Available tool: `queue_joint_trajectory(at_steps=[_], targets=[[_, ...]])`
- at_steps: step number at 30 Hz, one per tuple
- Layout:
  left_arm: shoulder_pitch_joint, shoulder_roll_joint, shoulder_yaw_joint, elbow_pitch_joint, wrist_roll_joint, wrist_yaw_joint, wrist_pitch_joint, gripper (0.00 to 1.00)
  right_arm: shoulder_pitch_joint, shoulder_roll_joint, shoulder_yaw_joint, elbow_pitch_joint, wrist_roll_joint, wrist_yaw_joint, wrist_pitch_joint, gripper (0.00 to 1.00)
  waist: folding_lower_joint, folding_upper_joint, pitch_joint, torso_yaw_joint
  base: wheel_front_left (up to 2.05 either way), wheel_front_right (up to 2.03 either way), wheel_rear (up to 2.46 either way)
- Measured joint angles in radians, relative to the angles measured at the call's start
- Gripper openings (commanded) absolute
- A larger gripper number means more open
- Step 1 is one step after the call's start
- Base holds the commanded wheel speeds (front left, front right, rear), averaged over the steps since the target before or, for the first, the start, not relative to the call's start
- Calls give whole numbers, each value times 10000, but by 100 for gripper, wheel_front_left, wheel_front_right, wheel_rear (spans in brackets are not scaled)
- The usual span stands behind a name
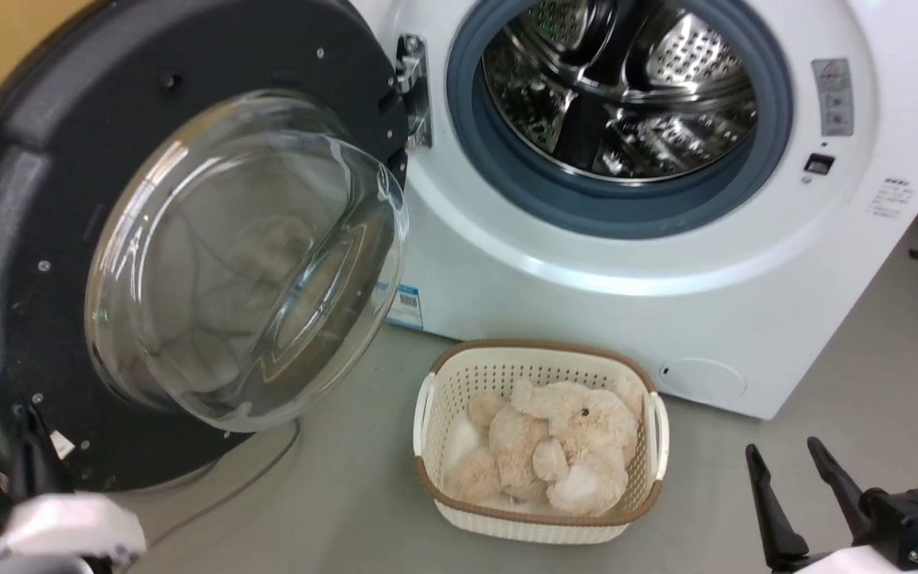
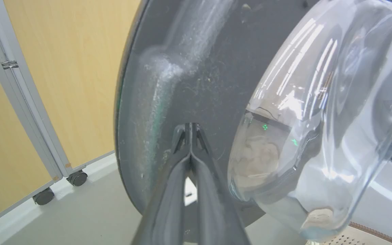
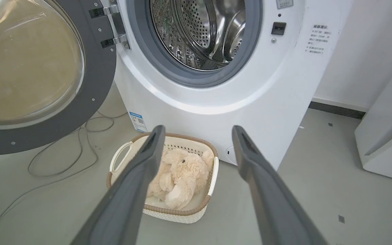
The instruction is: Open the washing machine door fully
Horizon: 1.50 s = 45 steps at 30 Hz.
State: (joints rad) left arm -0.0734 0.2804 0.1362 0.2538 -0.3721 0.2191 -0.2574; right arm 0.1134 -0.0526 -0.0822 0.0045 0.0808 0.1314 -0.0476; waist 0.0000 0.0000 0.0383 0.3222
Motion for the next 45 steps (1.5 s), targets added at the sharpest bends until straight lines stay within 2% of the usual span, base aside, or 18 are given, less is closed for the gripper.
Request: queue_joint_trajectory(at_steps=[9, 10, 12, 13, 20, 23, 24, 26, 36, 45], targets=[[1845, -1018, -692, -1020, 380, -174, 2, 0, 12, 0, 69, 169, 17, 0, -136, 100, 0, 0, -408, -293, 0, 0, 0], [1962, -1085, -819, -1126, 380, -205, 21, 9, 14, 0, 69, 182, 19, 0, -153, 100, 0, 0, -449, -319, 0, 0, 0], [2113, -1160, -1120, -1292, 495, -234, 111, 56, 16, 0, 75, 194, 19, 0, -157, 100, 0, 0, -514, -369, 0, 0, 0], [2178, -1172, -1273, -1406, 648, -257, 107, 99, 16, 0, 92, 209, 19, 0, -157, 100, 0, 0, -548, -401, 0, 0, 0], [2213, -1427, -2213, -1814, 1174, -307, 151, 100, 12, 0, 238, 211, -4, 0, -167, 100, 0, 0, -735, -903, 0, 0, 0], [2164, -1486, -2541, -1776, 1275, -451, 209, 100, 11, 0, 314, 213, -8, 0, -151, 100, 0, 0, -786, -1223, 0, 0, 0], [1973, -1513, -2853, -1647, 1342, -637, 242, 100, 11, 2, 351, 192, -19, 0, -109, 100, 0, 0, -802, -1576, 0, 0, 0], [1782, -1528, -3018, -1511, 1381, -746, 268, 100, 12, 0, 339, 176, -31, 0, -86, 100, 0, 0, -798, -1828, 0, 0, 0], [1504, -1453, -3298, -1099, 1668, -803, 268, 100, 15, 0, 476, 79, -38, 0, -54, 100, 0, 0, -787, -3024, 0, 0, 0], [1349, -1346, -3453, -1009, 1856, -715, 263, 100, 14, 0, 518, 65, -33, 0, -56, 100, 0, 0, -759, -3295, 0, 0, 0]])
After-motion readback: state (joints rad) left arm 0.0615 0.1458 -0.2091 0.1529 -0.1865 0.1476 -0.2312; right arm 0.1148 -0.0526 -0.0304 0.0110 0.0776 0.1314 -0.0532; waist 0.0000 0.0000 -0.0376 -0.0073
